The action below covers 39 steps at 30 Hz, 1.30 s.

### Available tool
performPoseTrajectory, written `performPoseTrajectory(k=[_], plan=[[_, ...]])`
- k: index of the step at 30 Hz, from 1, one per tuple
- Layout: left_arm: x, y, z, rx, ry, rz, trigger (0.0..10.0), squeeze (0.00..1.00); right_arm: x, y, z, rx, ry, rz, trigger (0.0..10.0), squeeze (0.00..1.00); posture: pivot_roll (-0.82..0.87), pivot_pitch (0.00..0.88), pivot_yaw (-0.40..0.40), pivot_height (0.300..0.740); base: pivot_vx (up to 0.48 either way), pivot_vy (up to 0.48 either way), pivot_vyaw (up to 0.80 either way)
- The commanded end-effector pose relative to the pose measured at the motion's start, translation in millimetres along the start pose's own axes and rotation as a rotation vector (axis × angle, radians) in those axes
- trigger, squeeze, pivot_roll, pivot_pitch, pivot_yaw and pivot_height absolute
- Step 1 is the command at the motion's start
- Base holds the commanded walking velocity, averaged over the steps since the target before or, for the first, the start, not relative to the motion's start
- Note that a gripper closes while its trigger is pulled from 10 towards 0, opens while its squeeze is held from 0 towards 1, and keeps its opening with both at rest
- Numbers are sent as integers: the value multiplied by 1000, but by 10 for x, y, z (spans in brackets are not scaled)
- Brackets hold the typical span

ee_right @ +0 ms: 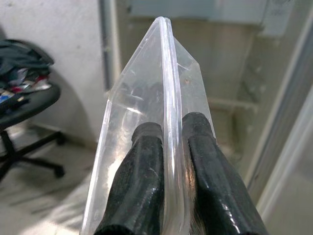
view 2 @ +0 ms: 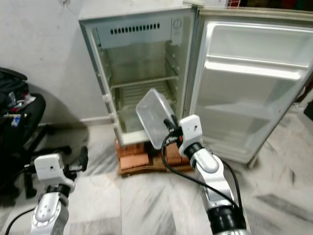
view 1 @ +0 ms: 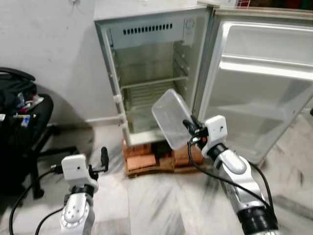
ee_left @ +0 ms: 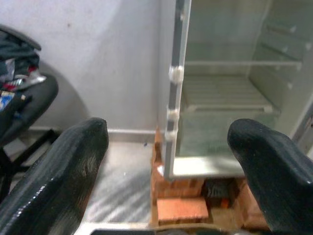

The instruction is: Restocking fridge

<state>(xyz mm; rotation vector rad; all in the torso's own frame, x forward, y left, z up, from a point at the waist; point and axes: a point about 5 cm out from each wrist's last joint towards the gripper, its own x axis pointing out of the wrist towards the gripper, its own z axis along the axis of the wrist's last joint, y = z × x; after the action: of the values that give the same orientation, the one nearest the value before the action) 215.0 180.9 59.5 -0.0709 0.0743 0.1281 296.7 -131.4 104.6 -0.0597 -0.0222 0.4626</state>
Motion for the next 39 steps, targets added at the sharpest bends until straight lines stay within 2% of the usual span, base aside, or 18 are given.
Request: performPoseTrajectory(k=[1,8,29,39], plan=[[8,80,20,14,-5,23,10000,0,64,106,51,3,-26,36,10000,0,-8,34,21,740,409,0,0],[9,60,16,9,-2,19,10000,0,65,105,50,1,-24,37,10000,0,-8,36,19,740,400,79,0],[-9,71,-16,1,17,24,10000,0,87,94,67,-9,-27,34,10000,0,-7,46,16,740,314,361,0],[-30,105,-54,32,53,38,10000,0,75,92,30,-11,-12,11,10000,0,-5,42,21,740,0,58,0]])
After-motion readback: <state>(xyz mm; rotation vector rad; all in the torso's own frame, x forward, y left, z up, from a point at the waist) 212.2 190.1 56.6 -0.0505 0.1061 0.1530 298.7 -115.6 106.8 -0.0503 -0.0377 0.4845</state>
